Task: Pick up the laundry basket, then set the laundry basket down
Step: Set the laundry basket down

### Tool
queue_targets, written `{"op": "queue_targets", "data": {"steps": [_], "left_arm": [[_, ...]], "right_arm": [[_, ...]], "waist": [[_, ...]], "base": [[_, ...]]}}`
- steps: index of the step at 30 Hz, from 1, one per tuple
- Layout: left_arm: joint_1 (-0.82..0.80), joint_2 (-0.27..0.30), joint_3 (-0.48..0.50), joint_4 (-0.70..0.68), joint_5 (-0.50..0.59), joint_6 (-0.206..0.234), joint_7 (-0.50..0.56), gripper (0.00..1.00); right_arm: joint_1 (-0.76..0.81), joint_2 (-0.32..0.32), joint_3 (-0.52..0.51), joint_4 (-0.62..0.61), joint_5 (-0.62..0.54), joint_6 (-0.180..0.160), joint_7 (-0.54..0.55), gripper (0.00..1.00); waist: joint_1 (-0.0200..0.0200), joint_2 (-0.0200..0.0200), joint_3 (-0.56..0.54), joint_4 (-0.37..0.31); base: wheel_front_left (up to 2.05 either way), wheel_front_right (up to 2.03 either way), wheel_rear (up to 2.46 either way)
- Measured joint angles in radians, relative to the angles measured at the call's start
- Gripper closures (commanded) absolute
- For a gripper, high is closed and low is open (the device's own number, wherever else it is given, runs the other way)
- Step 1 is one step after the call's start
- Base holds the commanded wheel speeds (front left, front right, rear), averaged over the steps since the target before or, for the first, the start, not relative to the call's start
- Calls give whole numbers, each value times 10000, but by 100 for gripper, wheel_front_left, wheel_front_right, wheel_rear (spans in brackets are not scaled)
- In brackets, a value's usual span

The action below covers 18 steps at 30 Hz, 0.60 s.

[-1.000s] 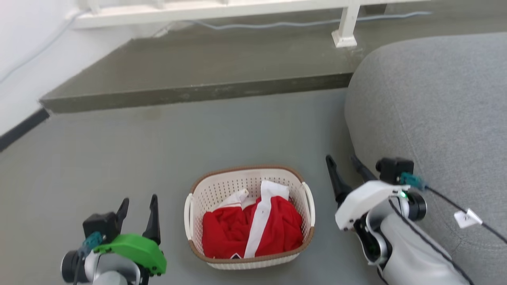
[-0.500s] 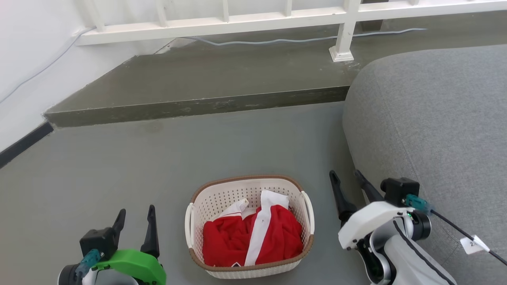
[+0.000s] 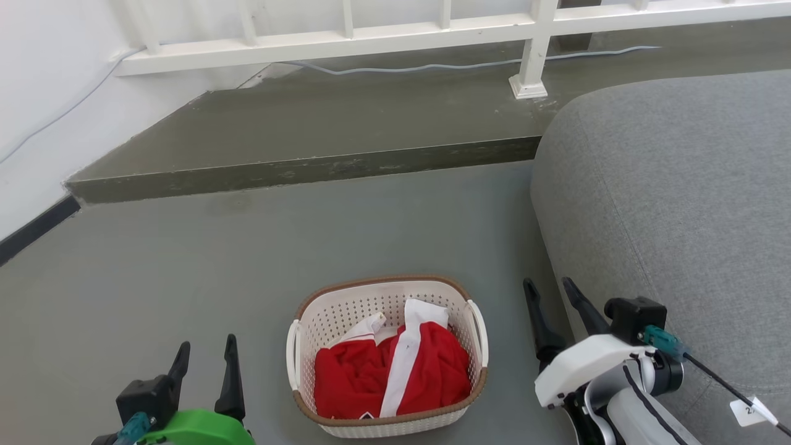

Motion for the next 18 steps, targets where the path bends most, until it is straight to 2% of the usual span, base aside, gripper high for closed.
{"op": "queue_targets", "data": {"steps": [18], "left_arm": [[529, -31, 209, -612, 198, 82, 0, 0]], "right_arm": [[546, 69, -324, -587, -596, -79, 0, 0]], "waist": [[0, 0, 9, 40]], "base": [[0, 0, 0]]}}
